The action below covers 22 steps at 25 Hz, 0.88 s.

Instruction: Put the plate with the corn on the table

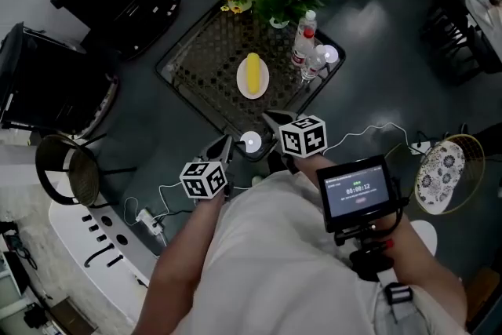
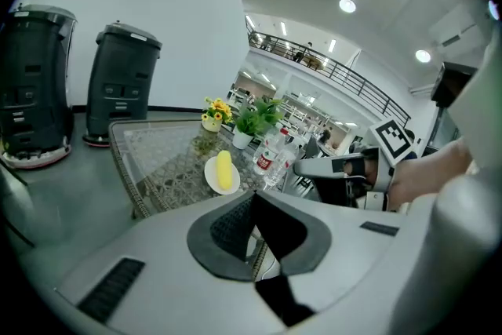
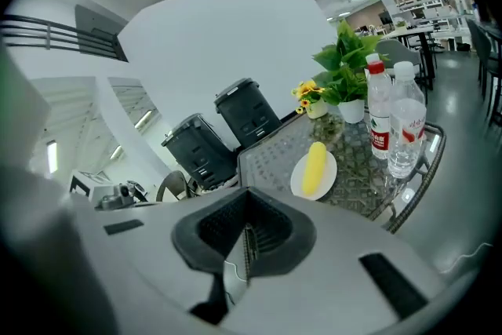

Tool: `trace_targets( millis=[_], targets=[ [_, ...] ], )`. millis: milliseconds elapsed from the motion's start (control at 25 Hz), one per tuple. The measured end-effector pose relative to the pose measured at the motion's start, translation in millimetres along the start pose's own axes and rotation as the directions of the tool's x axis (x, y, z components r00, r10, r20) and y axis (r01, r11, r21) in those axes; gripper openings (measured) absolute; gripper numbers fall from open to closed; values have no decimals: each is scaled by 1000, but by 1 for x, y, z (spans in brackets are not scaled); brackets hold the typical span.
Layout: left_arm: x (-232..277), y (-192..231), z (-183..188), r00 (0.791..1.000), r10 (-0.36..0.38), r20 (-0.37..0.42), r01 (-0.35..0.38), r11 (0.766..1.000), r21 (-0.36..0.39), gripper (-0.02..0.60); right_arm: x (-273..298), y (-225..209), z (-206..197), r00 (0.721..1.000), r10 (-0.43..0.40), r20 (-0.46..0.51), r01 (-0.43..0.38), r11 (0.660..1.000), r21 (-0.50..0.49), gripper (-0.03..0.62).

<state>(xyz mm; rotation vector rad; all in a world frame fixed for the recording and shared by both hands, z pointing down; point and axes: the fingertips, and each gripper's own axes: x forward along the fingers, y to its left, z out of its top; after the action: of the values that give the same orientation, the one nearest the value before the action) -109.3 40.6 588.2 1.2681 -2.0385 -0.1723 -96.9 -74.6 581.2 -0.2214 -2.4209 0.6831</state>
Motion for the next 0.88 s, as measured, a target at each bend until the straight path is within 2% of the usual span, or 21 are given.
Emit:
trace_targets(
  millis=[280,520,880],
  targets=[
    [-40,-31,-13,997,-64,33,62,996,59,8,-38,30,-13,999,11,34,-10,1000,-18,6],
    [-61,-58,-16,988,-144,54,138,984,111,8,-69,54,-19,997,36,67,-33,998,-44,6],
    [-73,-60,-12,982,-171,77,162,980,119,8,-83,63,-40,994,42,98,-38,998,-46,6]
  ],
)
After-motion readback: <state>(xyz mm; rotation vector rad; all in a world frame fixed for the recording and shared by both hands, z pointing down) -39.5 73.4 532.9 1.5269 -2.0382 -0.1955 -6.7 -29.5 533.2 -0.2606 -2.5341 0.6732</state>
